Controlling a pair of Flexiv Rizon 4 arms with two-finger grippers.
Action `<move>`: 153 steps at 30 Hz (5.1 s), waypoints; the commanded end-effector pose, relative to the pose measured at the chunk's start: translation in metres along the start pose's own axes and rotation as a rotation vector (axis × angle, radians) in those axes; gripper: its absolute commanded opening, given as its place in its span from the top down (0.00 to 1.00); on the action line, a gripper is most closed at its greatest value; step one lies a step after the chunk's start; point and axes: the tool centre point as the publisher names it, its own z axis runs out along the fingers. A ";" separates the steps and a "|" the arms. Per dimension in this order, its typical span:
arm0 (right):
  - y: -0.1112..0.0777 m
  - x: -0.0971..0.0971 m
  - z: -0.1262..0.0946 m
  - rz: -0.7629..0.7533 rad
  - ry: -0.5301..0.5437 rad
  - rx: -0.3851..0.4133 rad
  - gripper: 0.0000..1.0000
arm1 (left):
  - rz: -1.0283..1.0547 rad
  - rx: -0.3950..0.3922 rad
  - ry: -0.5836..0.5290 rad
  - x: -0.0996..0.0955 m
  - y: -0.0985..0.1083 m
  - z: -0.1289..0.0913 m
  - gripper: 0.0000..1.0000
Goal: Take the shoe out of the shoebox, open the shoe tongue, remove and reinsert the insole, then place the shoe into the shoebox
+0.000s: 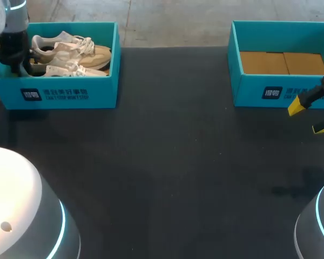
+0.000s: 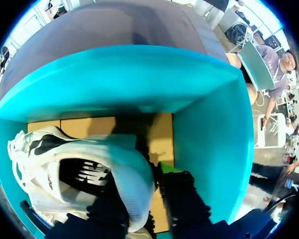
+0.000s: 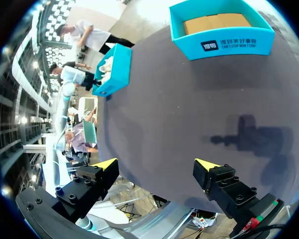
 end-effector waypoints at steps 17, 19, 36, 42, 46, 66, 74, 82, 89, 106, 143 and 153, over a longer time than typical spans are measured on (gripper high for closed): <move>0.000 0.000 0.001 0.002 -0.003 0.000 0.00 | 0.055 -0.019 0.006 0.000 -0.001 -0.016 1.00; 0.000 0.000 0.001 0.002 -0.003 0.000 0.00 | 0.056 -0.022 0.010 0.002 -0.002 -0.018 1.00; 0.000 0.000 0.001 0.002 -0.003 0.000 0.00 | 0.046 -0.066 0.038 0.020 -0.007 -0.047 1.00; 0.000 0.000 0.001 0.002 -0.003 0.000 0.00 | 0.044 -0.089 0.036 0.025 -0.009 -0.069 1.00; 0.000 0.000 0.001 0.002 -0.003 0.000 0.00 | 0.040 -0.102 0.048 0.028 -0.011 -0.080 1.00; 0.000 0.000 0.001 0.002 -0.003 0.000 0.00 | -0.009 -0.126 0.051 0.046 -0.011 -0.135 1.00; 0.000 0.000 0.001 0.002 -0.003 0.000 0.00 | -0.012 -0.105 0.031 0.054 -0.017 -0.161 1.00; 0.000 0.000 0.001 0.002 -0.003 0.000 0.00 | 0.011 -0.085 0.037 0.056 -0.037 -0.185 1.00; 0.000 0.000 0.001 0.002 -0.003 0.000 0.00 | -0.001 -0.057 0.028 0.054 -0.052 -0.198 1.00; 0.000 0.000 0.001 0.002 -0.003 0.000 0.00 | 0.008 -0.055 0.072 -0.001 -0.143 -0.184 1.00; 0.000 0.000 0.001 0.002 -0.003 0.000 0.00 | 0.112 -0.074 0.122 -0.070 -0.199 -0.142 1.00; 0.000 0.000 0.001 0.002 -0.003 0.000 0.00 | 0.088 -0.091 0.163 -0.126 -0.222 -0.113 1.00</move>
